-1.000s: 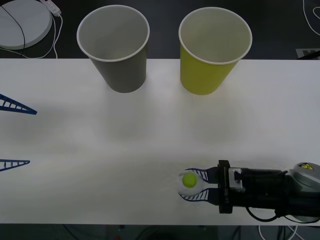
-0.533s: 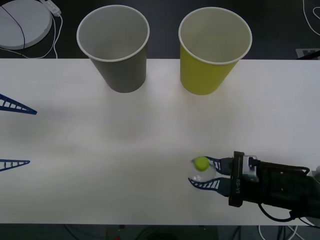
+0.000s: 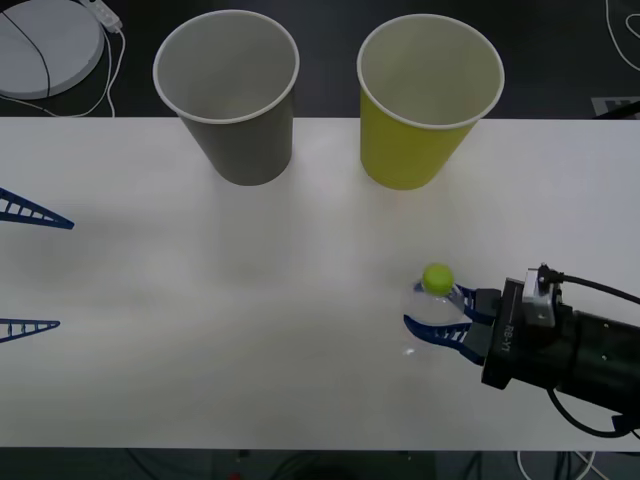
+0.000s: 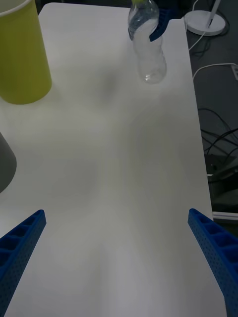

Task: Put the can into the green bin and the plastic bottle into the gray bin

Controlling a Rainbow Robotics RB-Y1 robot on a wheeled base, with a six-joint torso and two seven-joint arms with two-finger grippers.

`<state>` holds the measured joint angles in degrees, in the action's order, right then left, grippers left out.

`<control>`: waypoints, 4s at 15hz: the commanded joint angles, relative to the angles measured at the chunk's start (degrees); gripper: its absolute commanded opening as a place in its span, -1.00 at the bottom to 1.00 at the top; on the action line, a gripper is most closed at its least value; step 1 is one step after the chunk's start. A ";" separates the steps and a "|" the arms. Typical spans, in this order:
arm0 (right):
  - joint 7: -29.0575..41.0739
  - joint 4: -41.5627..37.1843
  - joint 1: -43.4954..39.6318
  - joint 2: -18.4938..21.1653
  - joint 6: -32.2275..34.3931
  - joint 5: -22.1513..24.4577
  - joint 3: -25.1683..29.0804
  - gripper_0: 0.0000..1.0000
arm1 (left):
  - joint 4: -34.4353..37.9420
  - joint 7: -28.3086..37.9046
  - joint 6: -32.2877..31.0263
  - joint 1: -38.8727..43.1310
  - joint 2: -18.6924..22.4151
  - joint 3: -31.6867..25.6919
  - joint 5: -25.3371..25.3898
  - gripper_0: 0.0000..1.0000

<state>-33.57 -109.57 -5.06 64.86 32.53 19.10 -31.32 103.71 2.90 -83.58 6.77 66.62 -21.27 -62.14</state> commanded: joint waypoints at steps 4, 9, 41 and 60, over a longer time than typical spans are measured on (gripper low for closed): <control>13.09 -9.52 -9.88 1.23 -4.85 10.61 14.18 -1.00 | 0.00 0.00 0.00 0.00 0.00 0.00 0.00 1.00; 27.50 -15.94 -13.13 1.41 -5.11 19.31 23.59 -1.00 | 0.00 0.00 0.00 0.00 0.00 0.00 0.00 1.00; 106.87 -11.19 36.79 8.26 23.81 54.73 30.36 -1.00 | 0.00 0.00 0.00 0.00 0.00 0.00 0.00 1.00; 106.87 29.06 89.79 -12.83 26.79 65.72 -13.41 -1.00 | 0.00 0.00 0.00 0.00 0.00 0.00 0.00 1.00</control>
<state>73.30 -81.57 83.56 52.60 59.27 84.76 -43.69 103.71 2.90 -83.58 6.77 66.62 -21.27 -62.14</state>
